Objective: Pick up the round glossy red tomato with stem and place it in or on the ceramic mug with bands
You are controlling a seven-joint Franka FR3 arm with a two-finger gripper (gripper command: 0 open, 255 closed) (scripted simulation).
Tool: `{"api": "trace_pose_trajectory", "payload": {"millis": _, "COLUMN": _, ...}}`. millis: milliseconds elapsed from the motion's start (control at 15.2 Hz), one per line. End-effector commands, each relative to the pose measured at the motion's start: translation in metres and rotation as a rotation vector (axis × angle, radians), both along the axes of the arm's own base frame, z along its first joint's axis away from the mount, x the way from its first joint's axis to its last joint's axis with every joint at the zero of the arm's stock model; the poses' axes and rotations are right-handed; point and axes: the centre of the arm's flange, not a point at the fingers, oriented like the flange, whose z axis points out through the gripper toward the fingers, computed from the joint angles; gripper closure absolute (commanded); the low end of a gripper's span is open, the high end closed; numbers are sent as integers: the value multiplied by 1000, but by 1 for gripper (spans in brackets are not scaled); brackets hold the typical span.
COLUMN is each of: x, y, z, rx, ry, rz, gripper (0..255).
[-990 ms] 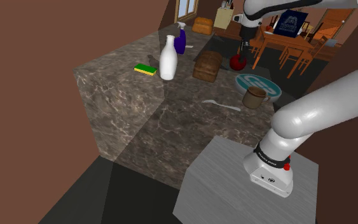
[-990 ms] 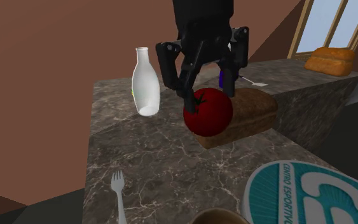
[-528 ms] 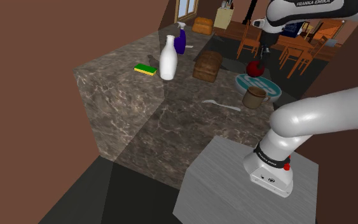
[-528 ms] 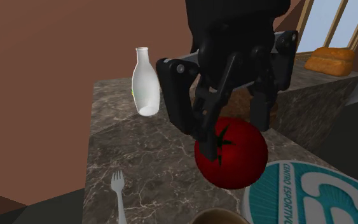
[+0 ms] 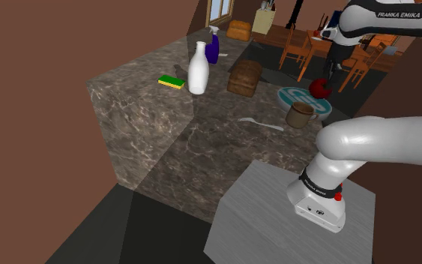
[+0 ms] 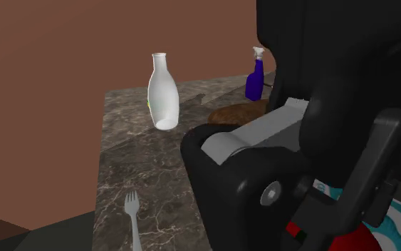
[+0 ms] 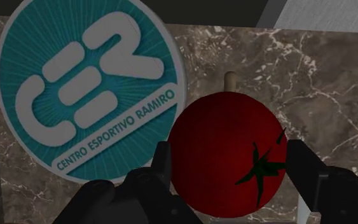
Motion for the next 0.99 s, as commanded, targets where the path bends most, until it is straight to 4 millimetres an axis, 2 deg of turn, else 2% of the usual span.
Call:
{"api": "trace_pose_trajectory", "payload": {"millis": 0, "x": -3, "y": 0, "z": -10, "rx": 0, "ry": 0, "rz": 1, "gripper": 255}}
{"api": "trace_pose_trajectory", "payload": {"millis": 792, "x": -3, "y": 0, "z": -75, "rx": 0, "ry": 0, "rz": 1, "gripper": 255}}
{"api": "trace_pose_trajectory", "payload": {"millis": 924, "x": -3, "y": 0, "z": -75, "rx": 0, "ry": 0, "rz": 1, "gripper": 255}}
